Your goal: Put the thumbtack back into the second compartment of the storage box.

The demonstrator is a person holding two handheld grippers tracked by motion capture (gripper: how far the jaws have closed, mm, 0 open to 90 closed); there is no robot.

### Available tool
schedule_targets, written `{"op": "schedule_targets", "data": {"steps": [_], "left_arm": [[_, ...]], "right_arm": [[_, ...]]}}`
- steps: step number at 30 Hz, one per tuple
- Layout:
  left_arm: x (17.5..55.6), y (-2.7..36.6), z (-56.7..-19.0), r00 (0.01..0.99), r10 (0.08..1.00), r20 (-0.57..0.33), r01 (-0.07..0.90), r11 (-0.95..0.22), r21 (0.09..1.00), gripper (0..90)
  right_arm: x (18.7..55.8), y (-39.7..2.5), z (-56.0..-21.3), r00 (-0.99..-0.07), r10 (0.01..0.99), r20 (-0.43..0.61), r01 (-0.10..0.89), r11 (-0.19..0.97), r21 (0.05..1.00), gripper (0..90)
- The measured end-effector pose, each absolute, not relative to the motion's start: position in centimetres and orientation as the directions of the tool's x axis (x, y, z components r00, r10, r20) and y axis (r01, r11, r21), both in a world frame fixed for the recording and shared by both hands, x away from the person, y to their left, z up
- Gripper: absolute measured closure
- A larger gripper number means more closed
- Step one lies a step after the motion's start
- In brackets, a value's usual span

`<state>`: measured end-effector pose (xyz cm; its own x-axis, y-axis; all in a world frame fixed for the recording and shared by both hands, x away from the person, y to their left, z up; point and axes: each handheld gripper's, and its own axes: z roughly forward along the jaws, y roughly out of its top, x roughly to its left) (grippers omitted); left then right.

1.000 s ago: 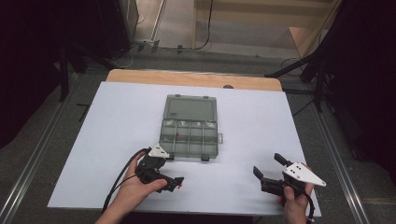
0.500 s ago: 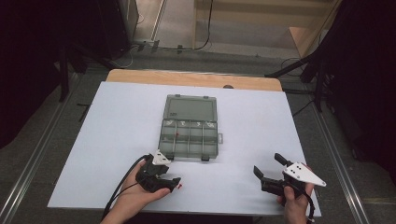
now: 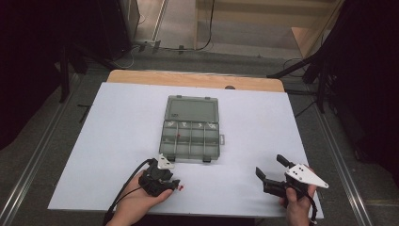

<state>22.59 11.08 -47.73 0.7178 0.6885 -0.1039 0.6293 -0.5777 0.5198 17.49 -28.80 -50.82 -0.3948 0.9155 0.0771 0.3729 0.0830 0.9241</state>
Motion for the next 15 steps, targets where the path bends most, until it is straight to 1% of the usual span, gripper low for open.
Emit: {"op": "schedule_targets", "data": {"steps": [3,13,15], "left_arm": [[22.49,11.07,-47.80,0.713,0.692,-0.112,0.634,-0.568,0.524,66.6],[22.24,10.70,-48.13,0.721,0.681,-0.129,0.636,-0.576,0.513,67.2],[22.20,10.62,-48.22,0.718,0.685,-0.126,0.638,-0.574,0.513,68.8]], "right_arm": [[17.49,-28.80,-50.81,-0.394,0.916,0.076,0.373,0.083,0.924,8.5],[17.48,-28.79,-50.80,-0.391,0.917,0.075,0.374,0.083,0.924,8.8],[17.49,-28.82,-50.80,-0.390,0.918,0.073,0.373,0.084,0.924,8.9]]}}
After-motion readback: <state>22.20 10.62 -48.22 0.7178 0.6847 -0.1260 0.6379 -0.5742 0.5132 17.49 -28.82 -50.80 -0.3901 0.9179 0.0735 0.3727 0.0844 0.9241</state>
